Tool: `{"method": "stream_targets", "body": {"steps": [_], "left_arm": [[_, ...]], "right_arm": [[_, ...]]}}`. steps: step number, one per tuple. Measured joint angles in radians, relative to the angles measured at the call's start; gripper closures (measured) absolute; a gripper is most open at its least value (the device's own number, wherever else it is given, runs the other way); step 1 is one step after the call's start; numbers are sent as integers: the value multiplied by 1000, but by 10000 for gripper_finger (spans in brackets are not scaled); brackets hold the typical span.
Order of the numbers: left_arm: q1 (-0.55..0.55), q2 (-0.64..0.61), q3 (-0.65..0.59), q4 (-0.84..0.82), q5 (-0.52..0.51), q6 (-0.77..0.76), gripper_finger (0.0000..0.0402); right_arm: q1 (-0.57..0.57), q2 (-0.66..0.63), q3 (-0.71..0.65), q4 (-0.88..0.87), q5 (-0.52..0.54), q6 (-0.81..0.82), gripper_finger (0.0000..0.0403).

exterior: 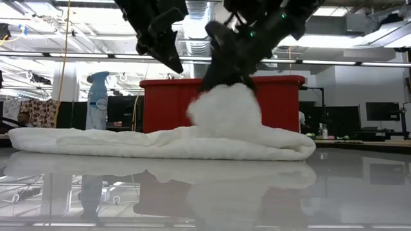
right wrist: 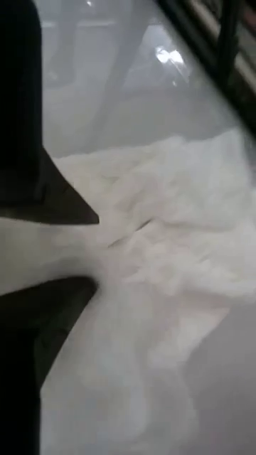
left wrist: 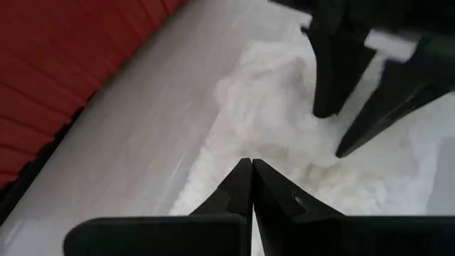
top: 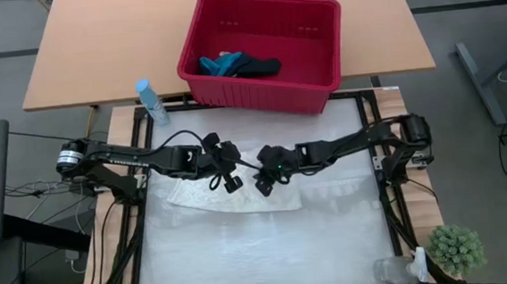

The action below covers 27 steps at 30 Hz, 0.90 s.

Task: Fold Laundry from Bin
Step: Fold the white shirt

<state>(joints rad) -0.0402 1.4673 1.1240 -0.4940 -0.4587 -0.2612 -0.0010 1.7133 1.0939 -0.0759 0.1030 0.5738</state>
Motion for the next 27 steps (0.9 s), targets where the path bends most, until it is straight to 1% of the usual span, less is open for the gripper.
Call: {"method": "stream_targets", "body": {"steps": [3,8,13,14,15,17,19,20,24,27], "left_arm": [[0,0,0,-22,0,-13,402],[-1,0,0,-52,0,-26,402],[-17,0,0,-80,-6,-41,402],[-24,0,-1,-75,-7,-49,402],[-36,0,-12,-39,-9,-60,402],[-62,-1,-60,85,2,-57,402],[-86,0,-127,213,13,-56,402],[-93,1,-162,288,29,-63,402],[-78,7,-299,598,140,-101,402],[-51,9,-365,748,177,-156,402]], "right_arm": [[-1,-3,20,-9,0,-56,223],[-13,-1,22,-67,2,-28,175],[20,-39,24,-141,51,-26,164],[33,-54,24,-182,72,-25,164],[49,-60,22,-217,107,-24,164],[88,-76,9,-248,188,-6,164],[128,-93,-23,-278,276,51,164],[143,-108,-39,-281,302,86,164],[159,-152,-94,-368,323,269,164],[154,-163,-116,-430,333,351,164]]}}
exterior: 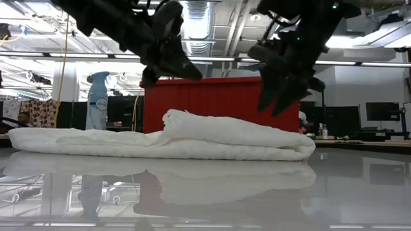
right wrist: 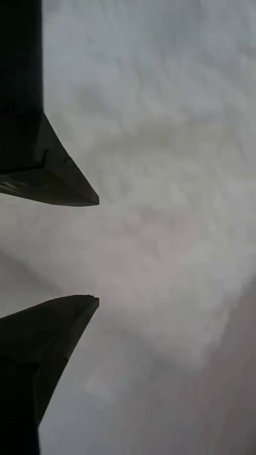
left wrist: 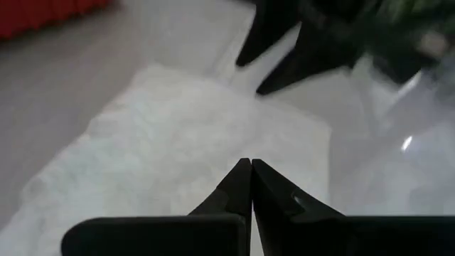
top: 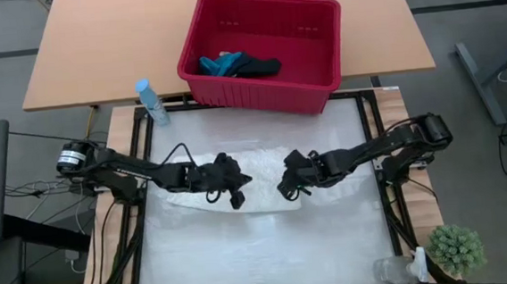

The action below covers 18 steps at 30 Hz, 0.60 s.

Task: Fold Laundry from Bin
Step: Fold the white shirt

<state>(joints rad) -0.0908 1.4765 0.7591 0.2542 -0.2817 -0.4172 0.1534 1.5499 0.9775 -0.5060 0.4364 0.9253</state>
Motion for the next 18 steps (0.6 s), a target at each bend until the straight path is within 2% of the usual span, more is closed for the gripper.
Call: {"method": "stream_targets", "body": {"steps": [2,11,15,18], "left_arm": [[19,-2,-16,55,-4,-15,402],[38,-2,-21,41,-13,-77,402],[29,65,-21,74,-68,-42,402],[28,149,-20,126,-51,-41,402]], "right_arm": [[-7,-7,0,-50,33,43,164],[-63,-7,1,-152,44,132,164],[-64,-7,1,-137,59,149,164],[-64,-7,1,-138,63,160,164]]}}
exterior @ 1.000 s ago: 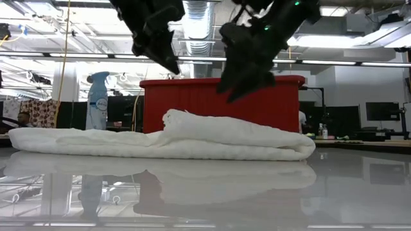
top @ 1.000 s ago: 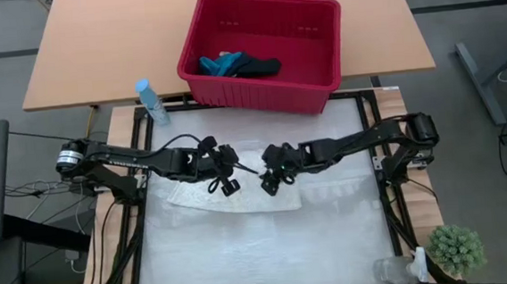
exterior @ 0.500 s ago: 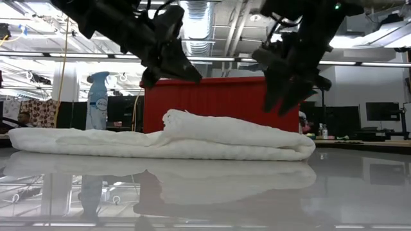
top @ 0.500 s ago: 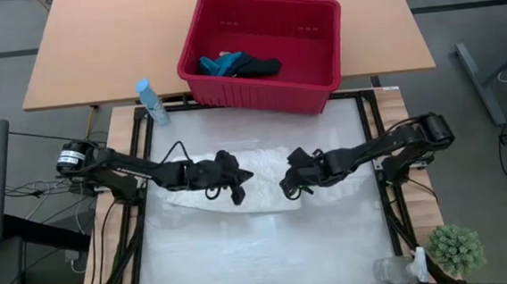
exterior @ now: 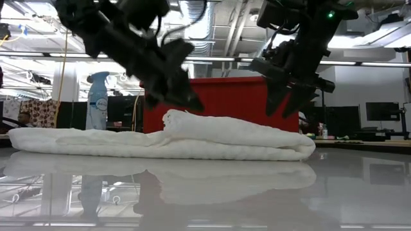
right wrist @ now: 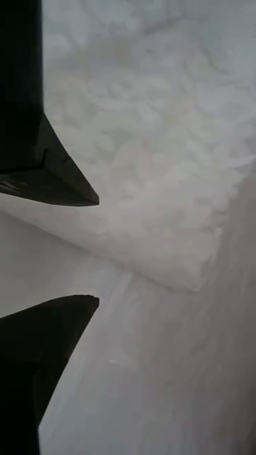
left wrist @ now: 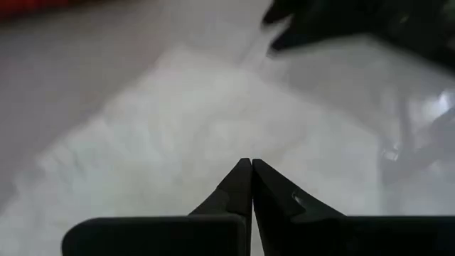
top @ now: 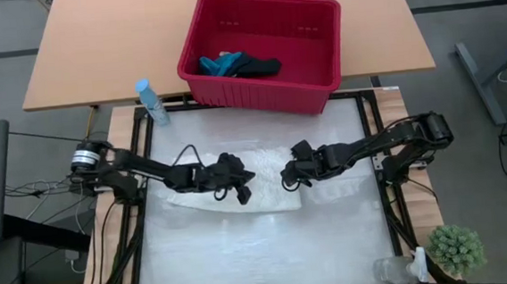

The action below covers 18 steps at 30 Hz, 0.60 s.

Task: Fold Laundry from Bin
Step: Fold the white shirt

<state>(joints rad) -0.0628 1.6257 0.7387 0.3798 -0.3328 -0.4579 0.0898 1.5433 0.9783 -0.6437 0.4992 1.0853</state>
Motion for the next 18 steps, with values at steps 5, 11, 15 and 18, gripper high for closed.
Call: {"method": "stream_targets", "body": {"steps": [5,11,15,18], "left_arm": [[2,112,0,35,6,-16,402],[2,173,0,28,5,-45,402],[2,208,2,31,2,-68,402],[2,247,4,62,3,-81,402]], "right_arm": [[2,0,-3,1,0,54,164],[21,0,-69,134,3,93,164],[45,0,-119,279,36,68,164],[46,0,-142,255,50,92,164]]}}
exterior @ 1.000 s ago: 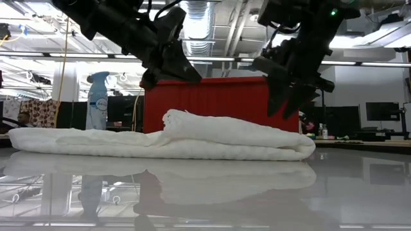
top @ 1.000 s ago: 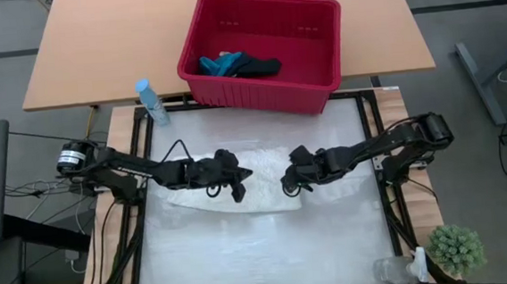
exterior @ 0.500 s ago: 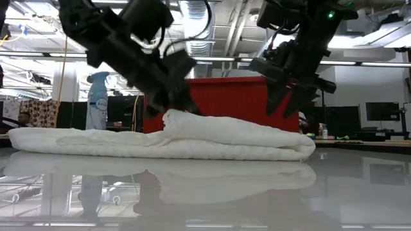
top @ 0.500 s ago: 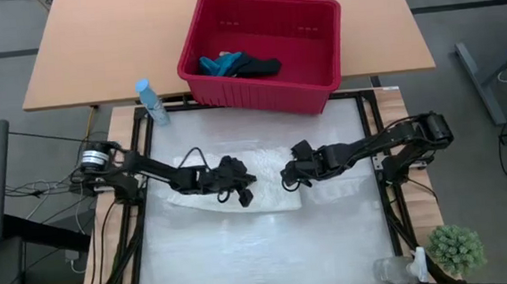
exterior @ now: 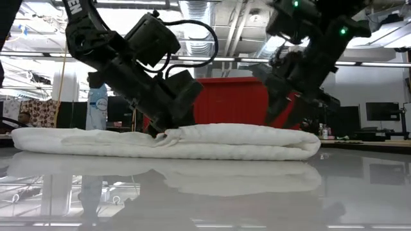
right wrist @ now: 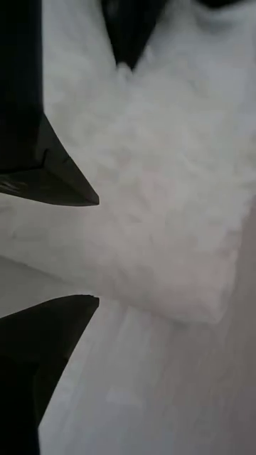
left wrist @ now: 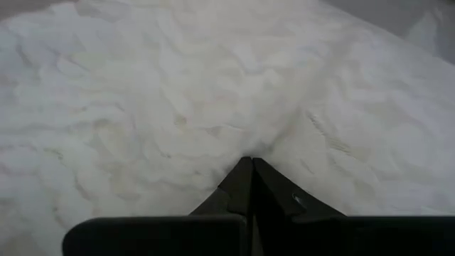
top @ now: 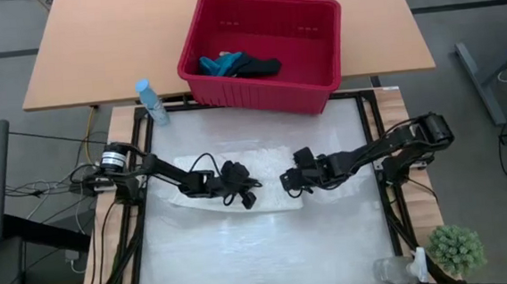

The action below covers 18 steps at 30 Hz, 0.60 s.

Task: Fold Laundry from Bin
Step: Fold the white shirt

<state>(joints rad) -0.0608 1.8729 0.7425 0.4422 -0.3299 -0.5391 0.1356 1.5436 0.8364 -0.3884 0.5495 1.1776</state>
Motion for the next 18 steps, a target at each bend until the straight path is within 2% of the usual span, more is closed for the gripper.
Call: {"method": "stream_targets", "body": {"steps": [5,11,16,18], "left_arm": [[3,68,2,82,11,-23,402],[26,124,27,165,73,-21,402],[37,168,81,175,115,-2,402],[38,170,84,174,128,1,401]], "right_arm": [[10,0,-9,-72,5,52,164],[29,-15,-8,-83,21,68,164],[34,-40,-8,-192,29,150,164],[50,-44,-8,-252,49,231,164]]}}
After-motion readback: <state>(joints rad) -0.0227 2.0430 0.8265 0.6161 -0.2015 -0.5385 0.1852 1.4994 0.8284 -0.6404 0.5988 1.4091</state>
